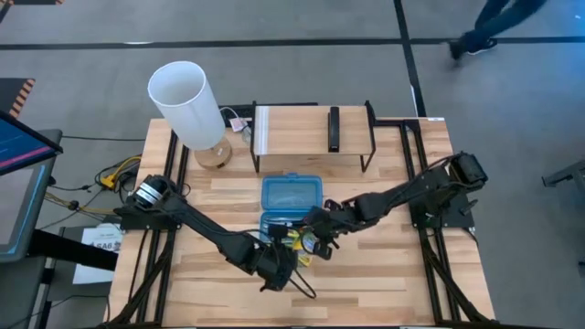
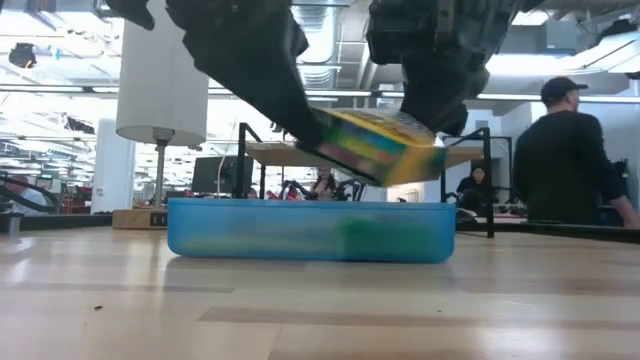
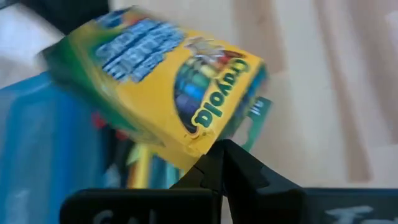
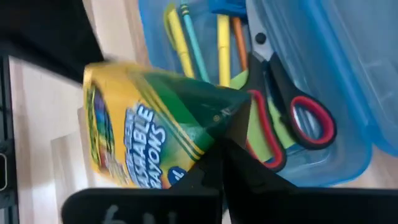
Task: Pack school essentials
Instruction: Put the crayon box into the blue supply box, then close the blue supply box
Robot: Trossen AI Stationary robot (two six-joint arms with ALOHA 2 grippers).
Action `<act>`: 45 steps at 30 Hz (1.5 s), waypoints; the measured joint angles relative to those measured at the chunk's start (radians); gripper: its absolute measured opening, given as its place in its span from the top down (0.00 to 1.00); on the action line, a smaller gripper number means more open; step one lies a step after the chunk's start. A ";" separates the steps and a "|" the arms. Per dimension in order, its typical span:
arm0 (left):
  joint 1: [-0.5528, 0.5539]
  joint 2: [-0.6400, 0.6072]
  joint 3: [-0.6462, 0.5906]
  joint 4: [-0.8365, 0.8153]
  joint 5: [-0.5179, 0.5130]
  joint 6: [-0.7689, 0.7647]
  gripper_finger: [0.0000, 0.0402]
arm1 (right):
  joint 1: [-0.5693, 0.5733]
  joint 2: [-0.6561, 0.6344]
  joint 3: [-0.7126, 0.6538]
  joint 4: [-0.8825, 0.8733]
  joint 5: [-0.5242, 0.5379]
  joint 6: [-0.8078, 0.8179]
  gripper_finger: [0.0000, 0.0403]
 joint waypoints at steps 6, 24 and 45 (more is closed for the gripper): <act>0.023 -0.057 -0.046 -0.081 -0.050 -0.022 1.00 | -0.029 0.004 0.000 -0.013 -0.032 -0.012 0.94; 0.107 -0.231 -0.379 0.146 -0.002 -0.134 1.00 | -0.104 0.007 0.001 0.069 -0.062 -0.048 0.94; 0.063 -0.341 -0.391 0.029 -0.119 -0.133 1.00 | -0.102 -0.015 -0.002 -0.110 -0.012 -0.092 0.94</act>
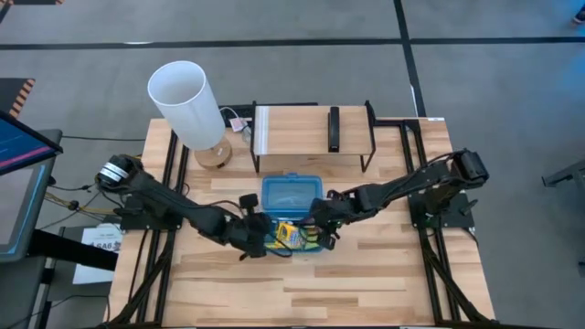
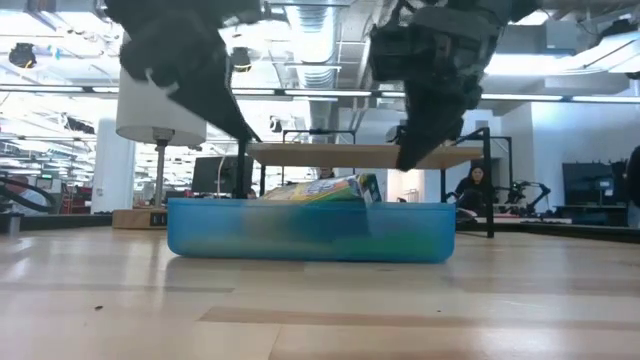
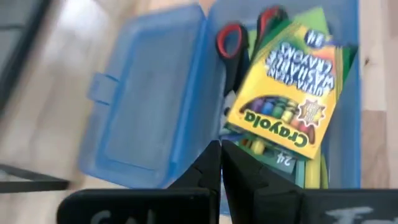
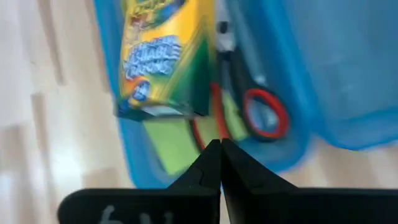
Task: Pack school essentials
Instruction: Close the blue supply box
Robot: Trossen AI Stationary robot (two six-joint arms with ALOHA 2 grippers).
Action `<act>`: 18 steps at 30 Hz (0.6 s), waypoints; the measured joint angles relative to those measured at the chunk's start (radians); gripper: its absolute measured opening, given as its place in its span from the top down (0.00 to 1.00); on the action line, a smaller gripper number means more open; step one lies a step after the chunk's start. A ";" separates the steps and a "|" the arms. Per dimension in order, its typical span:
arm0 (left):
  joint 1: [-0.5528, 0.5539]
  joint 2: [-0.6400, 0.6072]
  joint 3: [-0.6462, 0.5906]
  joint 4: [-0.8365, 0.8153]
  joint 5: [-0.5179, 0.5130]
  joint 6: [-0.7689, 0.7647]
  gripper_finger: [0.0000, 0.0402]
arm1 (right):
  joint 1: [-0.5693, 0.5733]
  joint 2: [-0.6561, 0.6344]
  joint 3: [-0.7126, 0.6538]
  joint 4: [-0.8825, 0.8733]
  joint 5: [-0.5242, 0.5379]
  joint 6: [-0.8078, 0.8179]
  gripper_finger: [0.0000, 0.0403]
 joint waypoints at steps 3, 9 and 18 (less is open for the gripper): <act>-0.023 -0.096 -0.070 0.023 -0.031 -0.001 1.00 | 0.002 -0.053 -0.025 0.066 0.029 -0.052 0.94; -0.039 -0.352 -0.386 0.376 -0.016 -0.008 1.00 | -0.012 -0.224 -0.201 0.283 0.034 -0.098 0.94; 0.074 -0.522 -0.738 0.742 -0.015 -0.093 1.00 | -0.169 -0.307 -0.477 0.432 0.135 0.022 0.94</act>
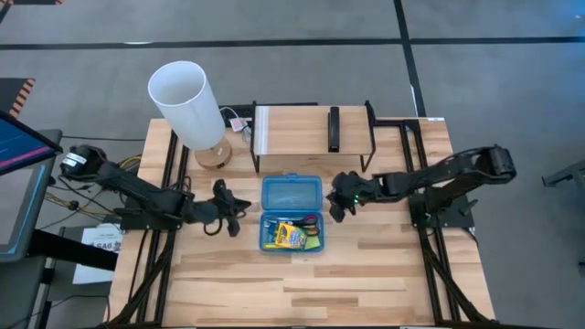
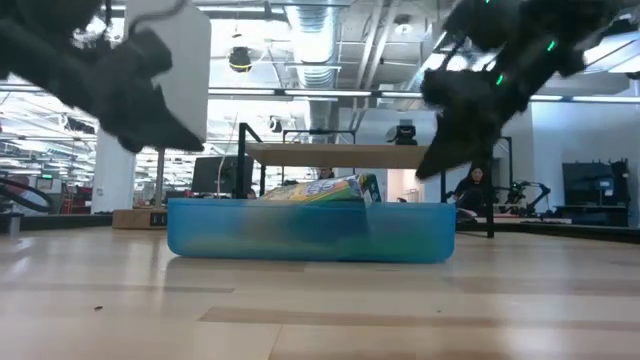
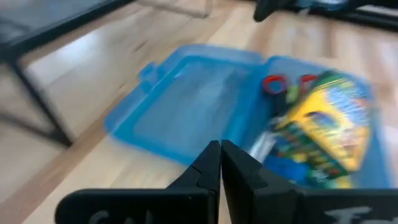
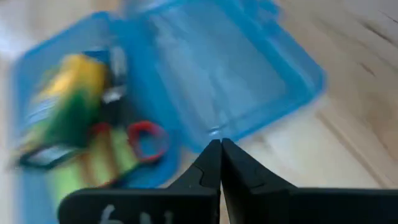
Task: Pack school essentials
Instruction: Close the blue supply box
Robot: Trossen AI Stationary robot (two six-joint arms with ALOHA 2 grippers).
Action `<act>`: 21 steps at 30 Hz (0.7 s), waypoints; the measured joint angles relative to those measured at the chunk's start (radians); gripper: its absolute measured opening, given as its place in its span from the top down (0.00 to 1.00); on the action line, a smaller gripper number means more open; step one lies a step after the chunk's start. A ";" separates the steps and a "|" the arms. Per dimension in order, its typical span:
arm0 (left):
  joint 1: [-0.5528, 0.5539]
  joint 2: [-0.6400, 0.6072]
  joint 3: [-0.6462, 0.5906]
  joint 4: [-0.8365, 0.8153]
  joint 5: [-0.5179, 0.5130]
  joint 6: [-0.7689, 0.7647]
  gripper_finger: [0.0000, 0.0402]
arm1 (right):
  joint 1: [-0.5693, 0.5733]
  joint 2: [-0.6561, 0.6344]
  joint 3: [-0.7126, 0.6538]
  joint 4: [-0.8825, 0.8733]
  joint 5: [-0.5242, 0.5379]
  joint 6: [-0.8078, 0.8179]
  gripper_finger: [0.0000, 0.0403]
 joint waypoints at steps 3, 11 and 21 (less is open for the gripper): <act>0.062 0.016 -0.028 0.004 0.035 -0.036 1.00 | -0.059 0.045 -0.030 0.025 0.000 0.016 0.94; 0.233 0.107 -0.063 0.021 0.137 -0.038 1.00 | -0.128 0.181 -0.027 0.101 -0.004 0.009 0.94; 0.397 0.309 -0.062 0.267 0.319 0.040 1.00 | -0.181 0.315 -0.026 0.219 -0.066 0.004 0.94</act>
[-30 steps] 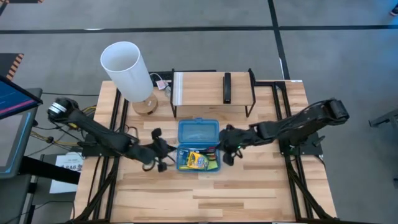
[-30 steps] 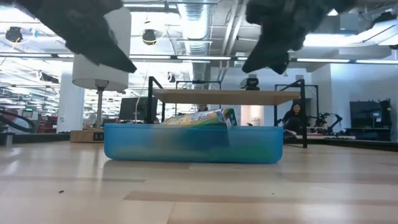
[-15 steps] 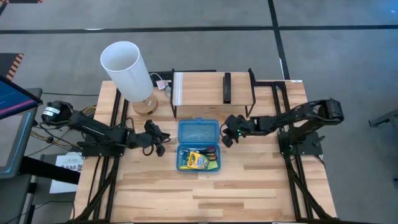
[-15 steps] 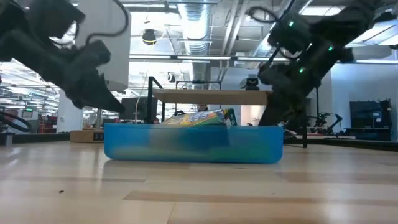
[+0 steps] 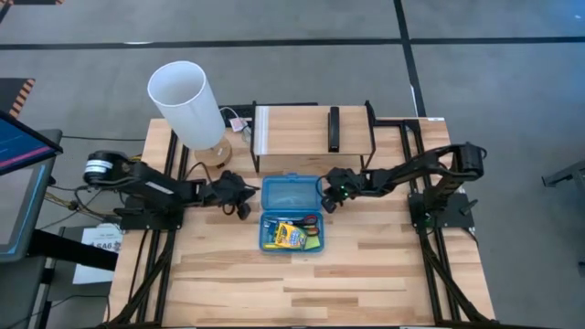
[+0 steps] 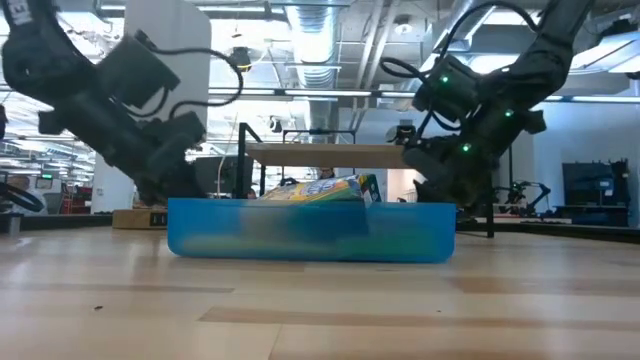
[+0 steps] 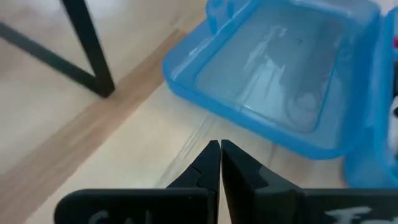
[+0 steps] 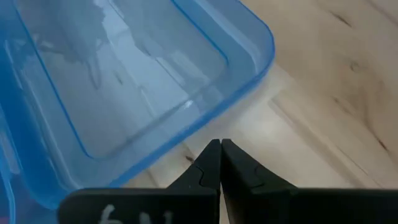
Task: Pack school essentials
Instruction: Close the blue supply box
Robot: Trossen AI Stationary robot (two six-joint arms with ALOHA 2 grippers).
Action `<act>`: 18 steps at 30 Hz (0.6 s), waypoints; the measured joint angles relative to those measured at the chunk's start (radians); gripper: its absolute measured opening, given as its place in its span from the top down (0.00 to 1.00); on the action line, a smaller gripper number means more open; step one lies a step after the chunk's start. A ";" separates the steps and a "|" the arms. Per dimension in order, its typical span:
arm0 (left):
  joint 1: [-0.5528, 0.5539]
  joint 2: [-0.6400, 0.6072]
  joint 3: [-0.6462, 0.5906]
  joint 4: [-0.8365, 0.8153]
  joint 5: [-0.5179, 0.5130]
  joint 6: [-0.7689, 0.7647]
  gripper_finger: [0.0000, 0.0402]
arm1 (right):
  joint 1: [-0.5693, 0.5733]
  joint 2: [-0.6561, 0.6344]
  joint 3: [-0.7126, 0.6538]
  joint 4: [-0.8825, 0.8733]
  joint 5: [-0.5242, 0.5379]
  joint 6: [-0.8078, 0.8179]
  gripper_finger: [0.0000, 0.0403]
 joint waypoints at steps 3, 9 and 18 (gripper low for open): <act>0.032 0.081 0.000 0.053 0.039 -0.002 1.00 | -0.003 0.005 0.000 0.035 -0.012 -0.013 0.94; 0.045 0.209 0.013 0.191 0.072 -0.009 1.00 | -0.003 -0.012 0.000 0.046 -0.023 -0.031 0.94; 0.045 0.234 0.024 0.265 0.110 -0.006 1.00 | -0.001 -0.011 -0.001 0.073 -0.049 -0.043 0.94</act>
